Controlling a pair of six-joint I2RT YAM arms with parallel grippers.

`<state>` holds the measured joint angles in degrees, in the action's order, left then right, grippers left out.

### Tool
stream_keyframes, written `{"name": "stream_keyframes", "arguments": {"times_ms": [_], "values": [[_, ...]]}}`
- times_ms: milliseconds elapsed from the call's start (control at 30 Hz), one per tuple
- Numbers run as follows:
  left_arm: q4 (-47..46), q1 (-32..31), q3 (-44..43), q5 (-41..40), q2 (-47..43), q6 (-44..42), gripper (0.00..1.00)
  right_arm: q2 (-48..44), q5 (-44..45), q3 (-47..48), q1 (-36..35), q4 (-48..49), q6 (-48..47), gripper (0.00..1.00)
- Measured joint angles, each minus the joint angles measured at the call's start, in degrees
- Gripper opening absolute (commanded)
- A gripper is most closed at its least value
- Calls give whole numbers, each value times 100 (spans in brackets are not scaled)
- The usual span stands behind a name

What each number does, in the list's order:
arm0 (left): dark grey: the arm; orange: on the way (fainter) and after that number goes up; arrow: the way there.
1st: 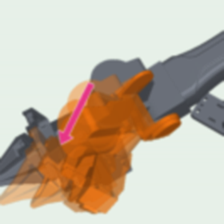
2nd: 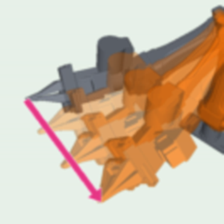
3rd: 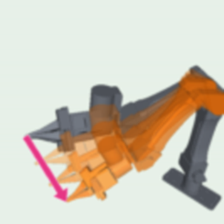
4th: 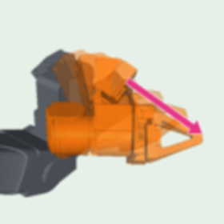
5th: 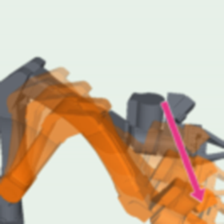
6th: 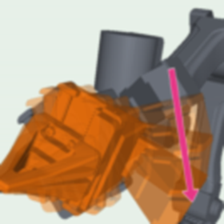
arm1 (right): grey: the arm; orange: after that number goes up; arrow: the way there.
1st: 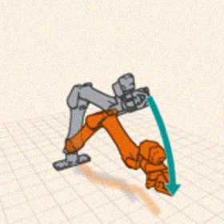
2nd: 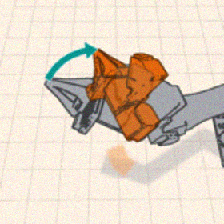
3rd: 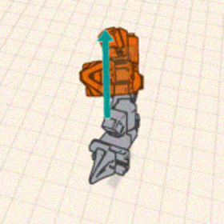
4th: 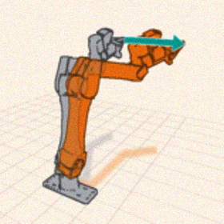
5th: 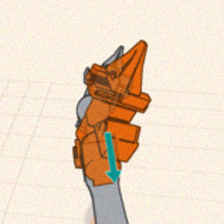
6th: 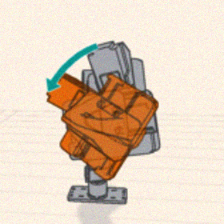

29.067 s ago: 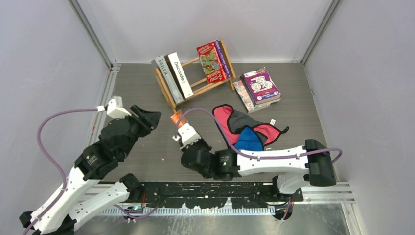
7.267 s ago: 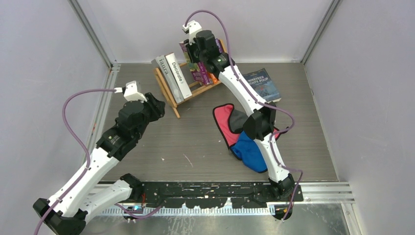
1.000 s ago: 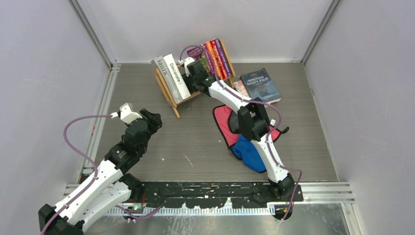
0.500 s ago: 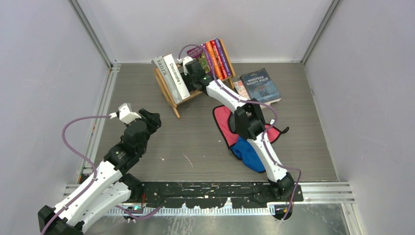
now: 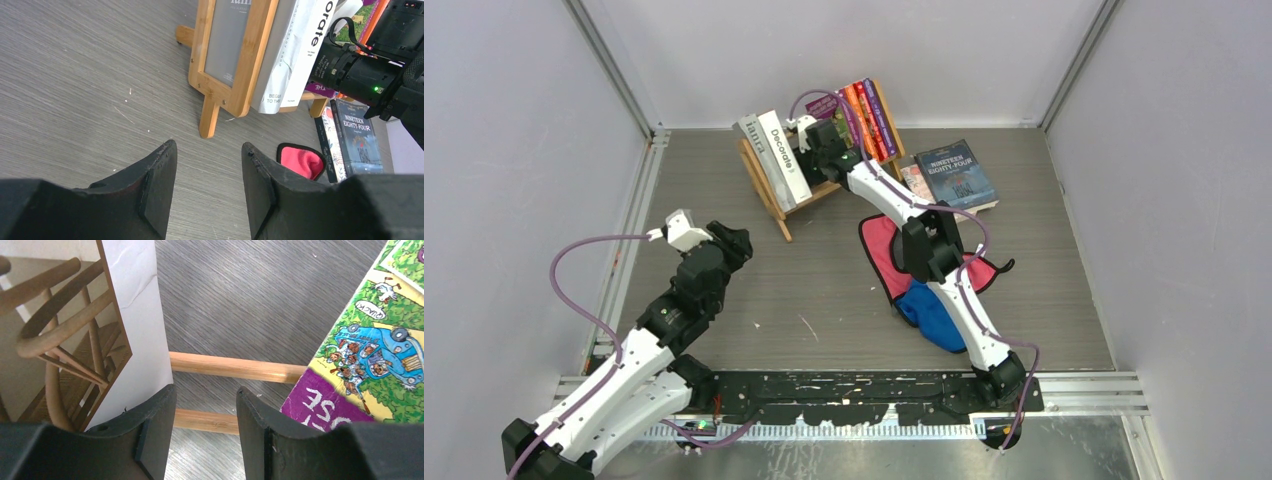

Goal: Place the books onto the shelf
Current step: Move the shelf to the center of the board.

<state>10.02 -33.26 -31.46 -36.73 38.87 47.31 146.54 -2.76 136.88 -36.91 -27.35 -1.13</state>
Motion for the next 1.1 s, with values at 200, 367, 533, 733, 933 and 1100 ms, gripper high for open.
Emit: {"name": "stream_keyframes", "arguments": {"times_ms": [200, 367, 533, 733, 933, 1100], "values": [[9, 0, -26, -33, -17, -118, 50, 0, 24, 0, -28, 0, 0, 53], [118, 0, -55, -46, -197, -146, 50, 0, 157, -2, -85, 4, 122, 53], [269, 0, -144, -79, -407, -162, 50, 0, 256, 0, -267, 4, 297, 53], [483, 0, -214, -81, -664, -175, 50, 0, 317, 28, -551, -22, 518, 53], [675, 0, -214, -81, -894, -170, 50, 0, 363, 184, -839, -105, 629, 53], [765, 0, -214, -81, -973, -166, 50, 0, 354, 221, -1027, -149, 623, 53]]}}
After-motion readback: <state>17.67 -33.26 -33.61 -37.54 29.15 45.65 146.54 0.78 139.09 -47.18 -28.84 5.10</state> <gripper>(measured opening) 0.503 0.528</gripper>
